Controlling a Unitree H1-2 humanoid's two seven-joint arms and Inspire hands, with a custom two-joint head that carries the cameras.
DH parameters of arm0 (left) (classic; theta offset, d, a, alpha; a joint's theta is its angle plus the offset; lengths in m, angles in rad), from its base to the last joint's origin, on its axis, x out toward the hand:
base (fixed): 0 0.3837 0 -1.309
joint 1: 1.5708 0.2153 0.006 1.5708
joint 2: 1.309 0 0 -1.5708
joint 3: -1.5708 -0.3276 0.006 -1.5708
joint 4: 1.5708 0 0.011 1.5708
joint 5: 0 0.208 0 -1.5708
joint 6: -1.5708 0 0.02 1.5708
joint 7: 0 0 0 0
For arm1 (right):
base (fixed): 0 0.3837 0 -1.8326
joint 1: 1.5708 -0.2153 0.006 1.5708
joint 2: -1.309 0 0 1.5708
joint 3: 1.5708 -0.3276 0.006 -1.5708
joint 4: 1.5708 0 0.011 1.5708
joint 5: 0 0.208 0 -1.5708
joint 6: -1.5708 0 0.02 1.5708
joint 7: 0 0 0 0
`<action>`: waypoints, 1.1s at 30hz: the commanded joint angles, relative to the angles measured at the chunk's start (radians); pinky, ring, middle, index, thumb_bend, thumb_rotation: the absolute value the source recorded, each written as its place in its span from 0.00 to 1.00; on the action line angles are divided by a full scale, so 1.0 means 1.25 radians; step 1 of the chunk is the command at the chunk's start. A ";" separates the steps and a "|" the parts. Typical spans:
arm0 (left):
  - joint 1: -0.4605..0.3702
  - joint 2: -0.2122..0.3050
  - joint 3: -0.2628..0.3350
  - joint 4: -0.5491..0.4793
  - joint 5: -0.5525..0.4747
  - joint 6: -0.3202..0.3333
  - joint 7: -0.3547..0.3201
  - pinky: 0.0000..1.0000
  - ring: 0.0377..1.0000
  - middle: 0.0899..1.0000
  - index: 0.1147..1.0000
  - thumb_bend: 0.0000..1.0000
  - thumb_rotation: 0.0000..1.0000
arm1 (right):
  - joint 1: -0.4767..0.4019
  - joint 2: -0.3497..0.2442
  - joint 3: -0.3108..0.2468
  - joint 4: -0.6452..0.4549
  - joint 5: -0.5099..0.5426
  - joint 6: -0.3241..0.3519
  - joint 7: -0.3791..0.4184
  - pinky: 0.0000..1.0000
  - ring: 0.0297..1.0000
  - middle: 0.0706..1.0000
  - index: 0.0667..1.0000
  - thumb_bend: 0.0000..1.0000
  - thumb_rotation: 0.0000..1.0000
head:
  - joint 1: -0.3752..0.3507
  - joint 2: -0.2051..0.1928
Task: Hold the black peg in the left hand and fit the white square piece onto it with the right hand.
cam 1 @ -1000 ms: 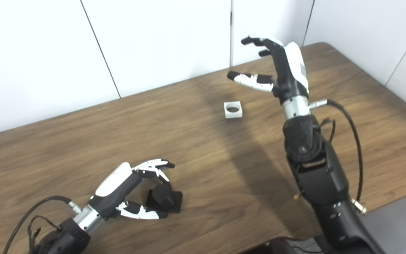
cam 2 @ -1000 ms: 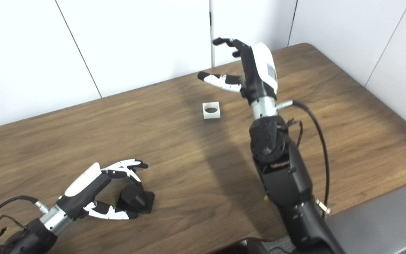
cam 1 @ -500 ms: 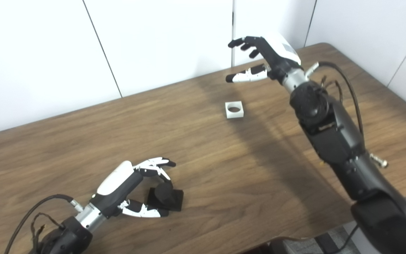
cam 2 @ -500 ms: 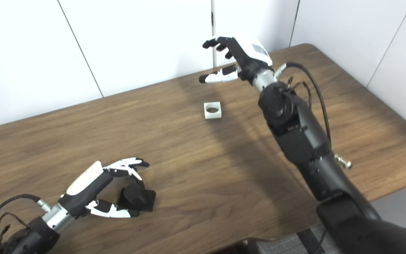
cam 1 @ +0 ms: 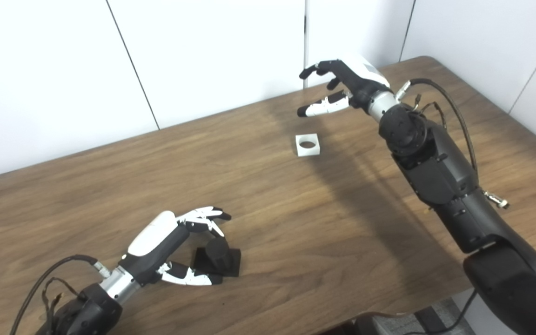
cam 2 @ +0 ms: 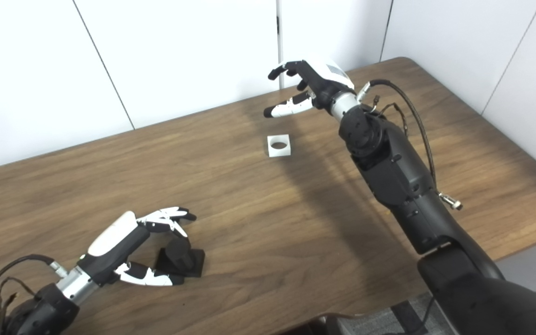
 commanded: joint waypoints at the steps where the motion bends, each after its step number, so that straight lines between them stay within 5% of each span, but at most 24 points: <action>1: 0.018 0.024 -0.027 0.067 0.078 0.018 -0.038 0.80 0.89 0.82 0.43 0.52 0.07 | -0.045 -0.035 0.005 -0.029 -0.005 -0.033 0.005 0.69 0.85 0.84 0.72 0.74 0.37 | 0.001 0.001; 18: 0.022 0.030 -0.037 0.056 0.078 0.018 -0.028 0.82 0.89 0.83 0.43 0.52 0.07 | -0.090 -0.120 0.102 0.024 -0.005 0.023 0.216 0.81 0.98 0.97 0.79 0.88 0.43 | 0.008 0.006; 25: 0.027 0.028 -0.032 0.056 0.075 0.018 -0.034 0.82 0.89 0.83 0.43 0.52 0.07 | -0.094 -0.120 0.124 0.061 -0.019 0.016 0.232 0.83 0.97 0.97 0.79 0.97 0.41 | 0.011 0.008; 33: 0.028 0.028 -0.040 0.061 0.077 0.018 -0.017 0.81 0.88 0.82 0.43 0.52 0.08 | -0.092 -0.120 0.143 0.080 -0.029 0.017 0.248 0.99 1.00 1.00 0.82 1.00 0.46 | 0.016 0.010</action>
